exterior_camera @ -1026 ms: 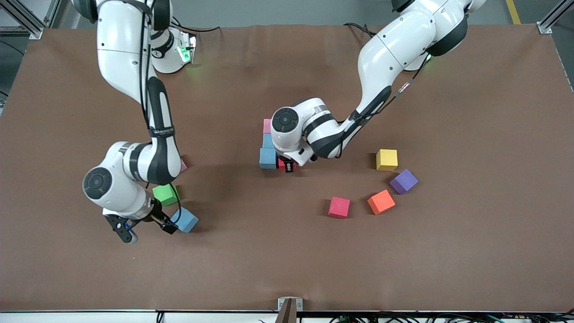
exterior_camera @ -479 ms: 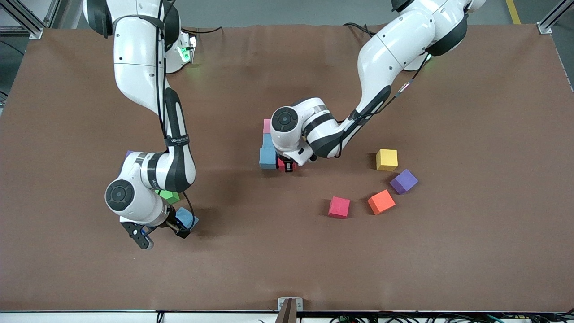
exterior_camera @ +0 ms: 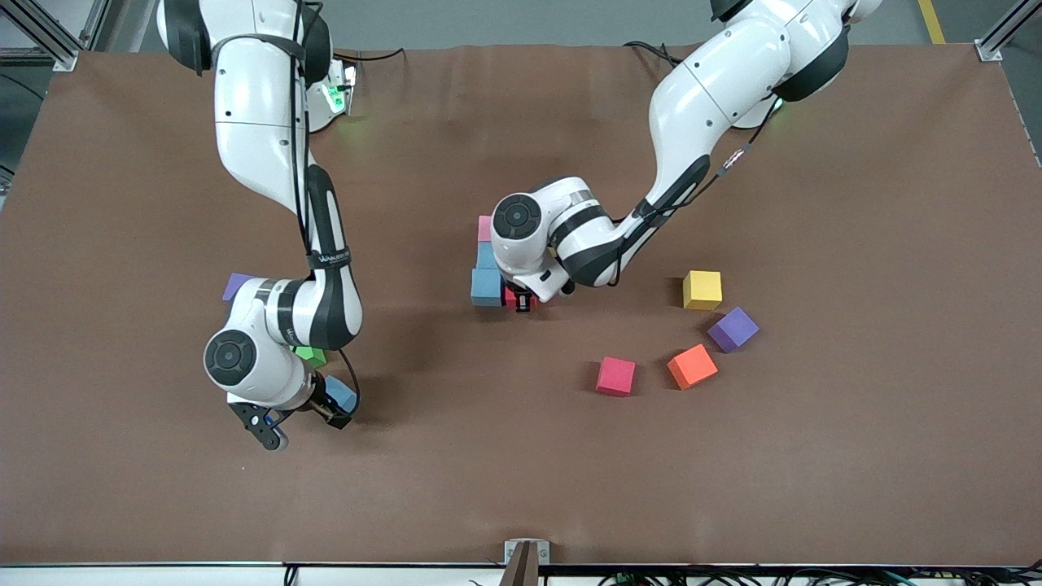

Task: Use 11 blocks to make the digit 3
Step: 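Carry the blue cube center with the right gripper while the left gripper withdraws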

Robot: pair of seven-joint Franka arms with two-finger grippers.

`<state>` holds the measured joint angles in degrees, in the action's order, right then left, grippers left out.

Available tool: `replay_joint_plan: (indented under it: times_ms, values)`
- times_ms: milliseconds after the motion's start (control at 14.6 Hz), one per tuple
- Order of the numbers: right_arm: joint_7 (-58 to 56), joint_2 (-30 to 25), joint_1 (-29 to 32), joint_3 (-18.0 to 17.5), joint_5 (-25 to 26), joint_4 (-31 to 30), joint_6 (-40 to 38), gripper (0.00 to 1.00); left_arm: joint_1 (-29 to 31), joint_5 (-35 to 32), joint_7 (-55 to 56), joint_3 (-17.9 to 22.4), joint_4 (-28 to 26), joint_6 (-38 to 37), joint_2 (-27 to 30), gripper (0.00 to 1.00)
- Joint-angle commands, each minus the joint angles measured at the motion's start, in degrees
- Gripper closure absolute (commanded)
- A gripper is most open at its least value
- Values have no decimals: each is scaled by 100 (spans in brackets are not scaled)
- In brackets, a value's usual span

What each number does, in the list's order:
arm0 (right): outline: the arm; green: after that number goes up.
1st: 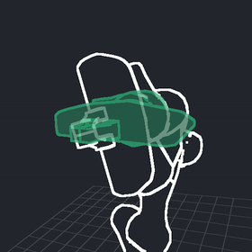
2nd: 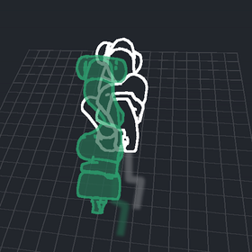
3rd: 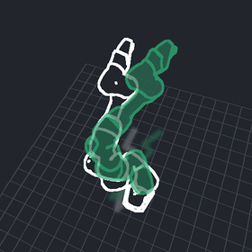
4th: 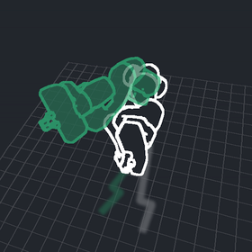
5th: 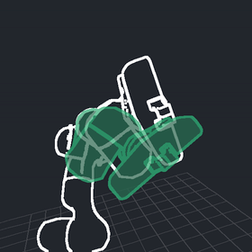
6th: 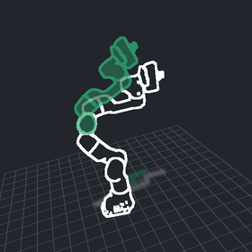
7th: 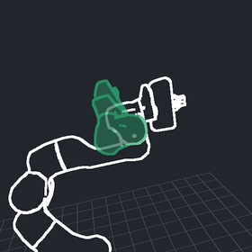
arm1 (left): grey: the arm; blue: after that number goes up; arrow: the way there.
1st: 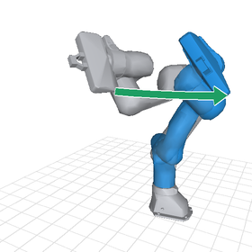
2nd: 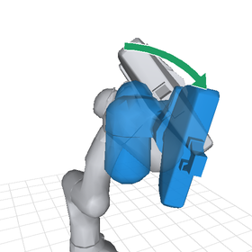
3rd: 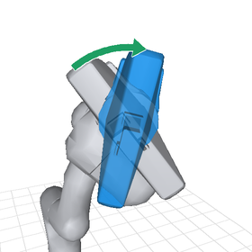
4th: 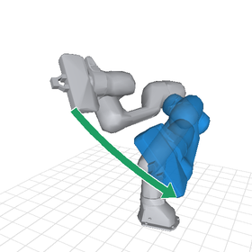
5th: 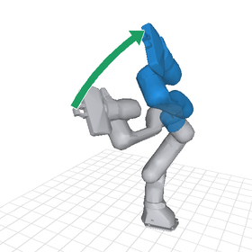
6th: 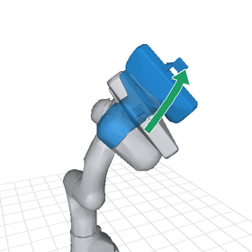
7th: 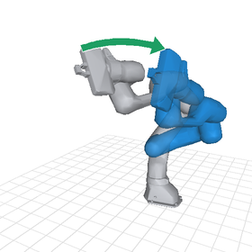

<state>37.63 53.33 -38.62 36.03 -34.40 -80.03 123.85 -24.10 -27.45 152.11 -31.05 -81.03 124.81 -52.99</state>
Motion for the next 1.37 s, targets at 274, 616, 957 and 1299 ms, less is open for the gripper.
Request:
replay_joint_plan:
  times_ms: [274, 616, 957, 1299]
  values:
    - [-221, -16, -111, 18, 74, -127, -63, 57, -104, 29, -41, 73, -88, 34, 43, 51]
    - [-511, -60, -84, 18, 74, -215, -89, 98, -121, 21, -41, 82, -26, 52, 8, 51]
    - [-1697, -165, -111, 27, 74, -250, -124, 98, -78, 30, -41, 73, -26, 43, 60, 0]
    - [-1654, -253, -461, 62, 74, -241, -124, 98, -25, 56, -102, 55, -88, -18, 297, 0]
